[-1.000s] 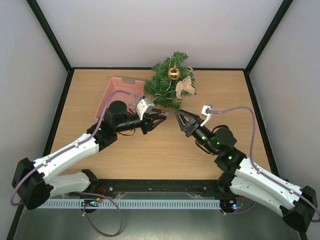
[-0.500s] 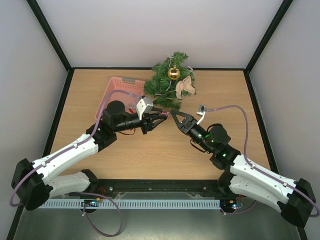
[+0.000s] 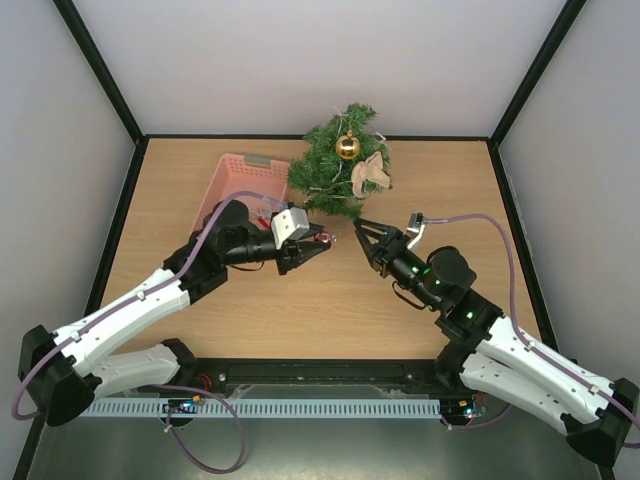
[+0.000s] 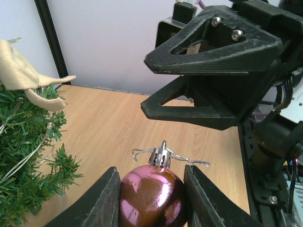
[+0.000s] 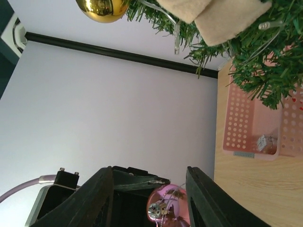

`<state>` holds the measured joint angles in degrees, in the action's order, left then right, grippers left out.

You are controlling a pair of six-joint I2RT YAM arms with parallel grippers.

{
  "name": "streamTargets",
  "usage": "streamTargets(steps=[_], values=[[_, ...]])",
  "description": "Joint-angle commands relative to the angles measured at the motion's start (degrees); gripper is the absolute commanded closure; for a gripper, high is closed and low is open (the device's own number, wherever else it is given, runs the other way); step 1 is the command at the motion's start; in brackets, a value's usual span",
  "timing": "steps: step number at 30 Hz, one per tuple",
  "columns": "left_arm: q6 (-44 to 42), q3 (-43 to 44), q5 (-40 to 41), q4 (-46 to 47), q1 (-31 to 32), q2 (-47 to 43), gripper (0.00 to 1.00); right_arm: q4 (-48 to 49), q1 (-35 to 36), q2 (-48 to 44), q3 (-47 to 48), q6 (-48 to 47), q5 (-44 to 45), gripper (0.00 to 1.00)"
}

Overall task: Decorate the small christmas tree
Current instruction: Hang the decoration item on the Christmas tree.

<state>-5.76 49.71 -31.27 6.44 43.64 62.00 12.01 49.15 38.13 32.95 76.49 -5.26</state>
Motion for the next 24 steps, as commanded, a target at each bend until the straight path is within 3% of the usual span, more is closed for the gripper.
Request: streamTargets(steps=[1,6,13,24], values=[[-6.29,2.63,-0.86,-3.98,0.57,-2.21,0.71,2.62,0.25,0.22,0.01,4.42,-2.76,0.59],[-6.9,3.84,-1.05,-5.88,0.87,-2.17,0.71,3.14,0.2,4.32,0.84,4.96,-4.52,0.55],[-6.25,2.66,-0.8,-5.28,1.01,-2.64,0.72,7.07,0.25,9.82,2.76,4.91,-6.85,0.61],[-6.29,2.67,-0.55,-4.94,1.01,-2.35,0.72,12.1,0.25,6.93,-2.23,5.6,-1.82,0.98]])
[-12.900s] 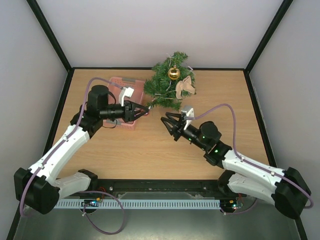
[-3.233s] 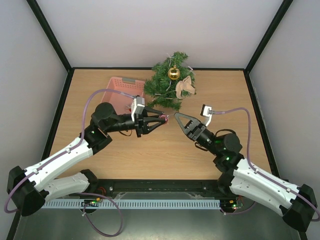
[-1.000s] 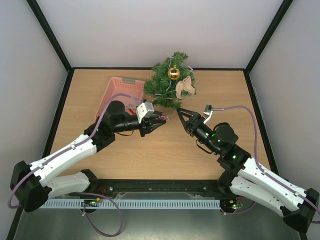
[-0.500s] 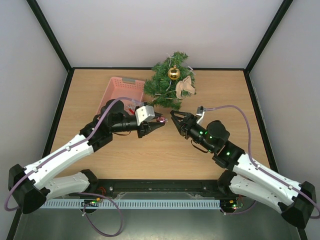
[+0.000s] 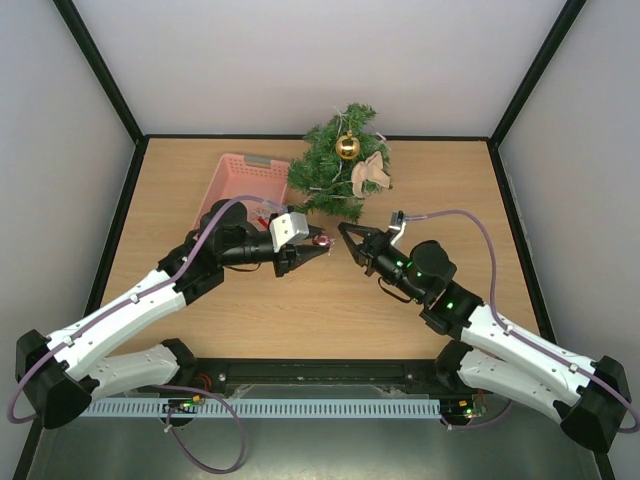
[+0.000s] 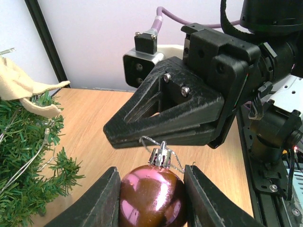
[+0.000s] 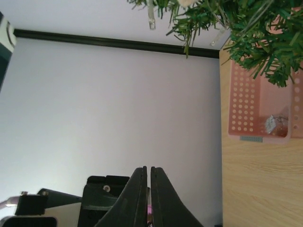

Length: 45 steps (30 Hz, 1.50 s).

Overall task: Decorate the small christmas tree
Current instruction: Hang the decoration item on the Christmas tree.

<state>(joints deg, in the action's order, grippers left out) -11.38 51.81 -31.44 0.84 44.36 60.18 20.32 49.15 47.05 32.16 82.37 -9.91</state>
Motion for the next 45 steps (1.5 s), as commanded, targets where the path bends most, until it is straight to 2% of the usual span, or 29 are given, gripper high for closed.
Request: streamTargets(steps=[1,7,11,15,28,45], values=[[-0.55,0.55,-0.16,0.77,0.29,-0.55,0.72,3.73,0.25,-2.35,-1.44,-1.05,3.0,0.98],[0.79,-0.11,1.09,1.43,0.29,-0.06,0.73,2.4,0.24,-3.9,-0.73,-7.56,4.87,0.98],[2.44,-0.29,2.37,1.63,0.29,1.37,0.73,6.64,0.23,-5.18,-1.6,-18.34,6.53,0.98],[3.96,-0.55,3.33,2.75,0.24,3.14,0.74,6.83,0.25,-5.12,-1.17,-28.23,9.33,0.98],[5.35,-0.43,7.81,5.99,-0.14,8.04,0.75,14.61,-0.1,0.45,-3.24,-47.5,8.88,0.98],[6.9,1.85,11.27,10.91,-0.33,12.94,0.75,17.76,-2.67,3.9,-4.92,-58.23,12.13,0.98]])
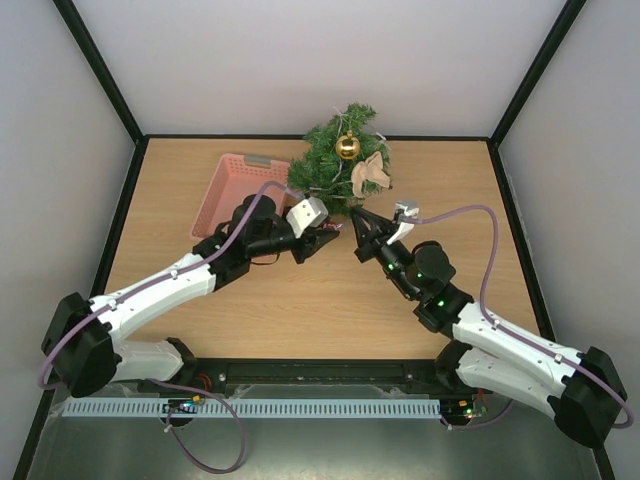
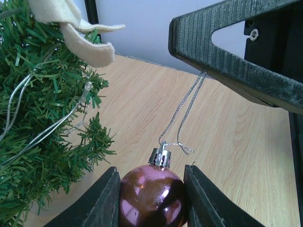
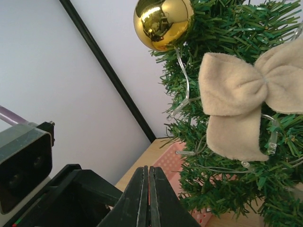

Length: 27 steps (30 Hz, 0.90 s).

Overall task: Decorate the small christmas tree
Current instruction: Hang the decoration item on the Christmas tree.

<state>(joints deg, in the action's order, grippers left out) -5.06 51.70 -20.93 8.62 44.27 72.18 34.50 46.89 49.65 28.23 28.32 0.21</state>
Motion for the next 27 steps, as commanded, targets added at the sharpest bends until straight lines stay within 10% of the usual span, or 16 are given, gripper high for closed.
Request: streamTargets(steps=[1,27], values=[[0.66,2.11,0.9,3.22,-0.32,1.15,0.75,4.03,-0.41,1.85,-1.02,-5.14,2.07,0.98],[4.64,-1.56,-2.27,3.94,-11.6,-2.58,0.77,13.46,-0.49,19.73,8.82,-11.52,1.2,0.98]])
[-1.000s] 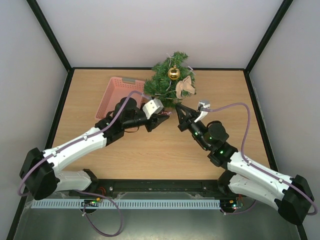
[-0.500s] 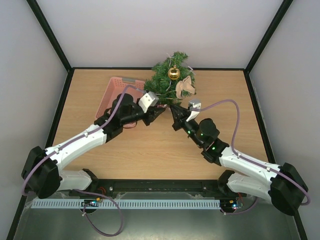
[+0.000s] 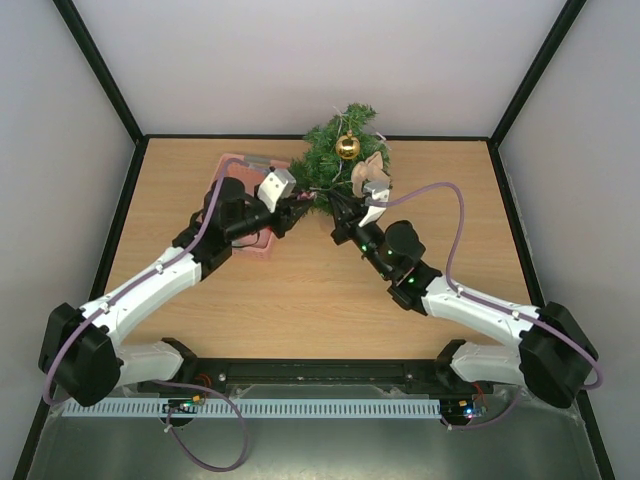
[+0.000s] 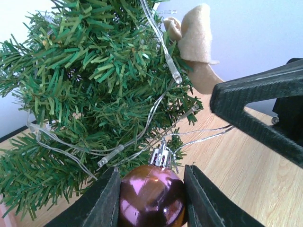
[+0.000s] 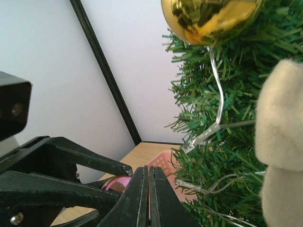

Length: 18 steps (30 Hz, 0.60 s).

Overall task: Decorate the small christmas tree
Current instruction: Hang the decoration item on the Christmas tree.

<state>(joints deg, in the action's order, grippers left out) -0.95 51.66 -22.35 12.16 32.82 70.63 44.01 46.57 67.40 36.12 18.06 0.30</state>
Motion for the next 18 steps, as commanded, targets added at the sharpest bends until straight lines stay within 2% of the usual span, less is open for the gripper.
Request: streamTargets(steps=[1,18], values=[[0.82,-1.96,-0.93,0.55,-0.2,-1.14,0.77,4.72,-0.14,2.39,0.63,-1.21,1.11,0.98],[3.43,-4.57,-1.18,-0.5,-0.25,-0.84,0.76,2.55,-0.17,5.33,0.32,-5.95,2.93,0.98]])
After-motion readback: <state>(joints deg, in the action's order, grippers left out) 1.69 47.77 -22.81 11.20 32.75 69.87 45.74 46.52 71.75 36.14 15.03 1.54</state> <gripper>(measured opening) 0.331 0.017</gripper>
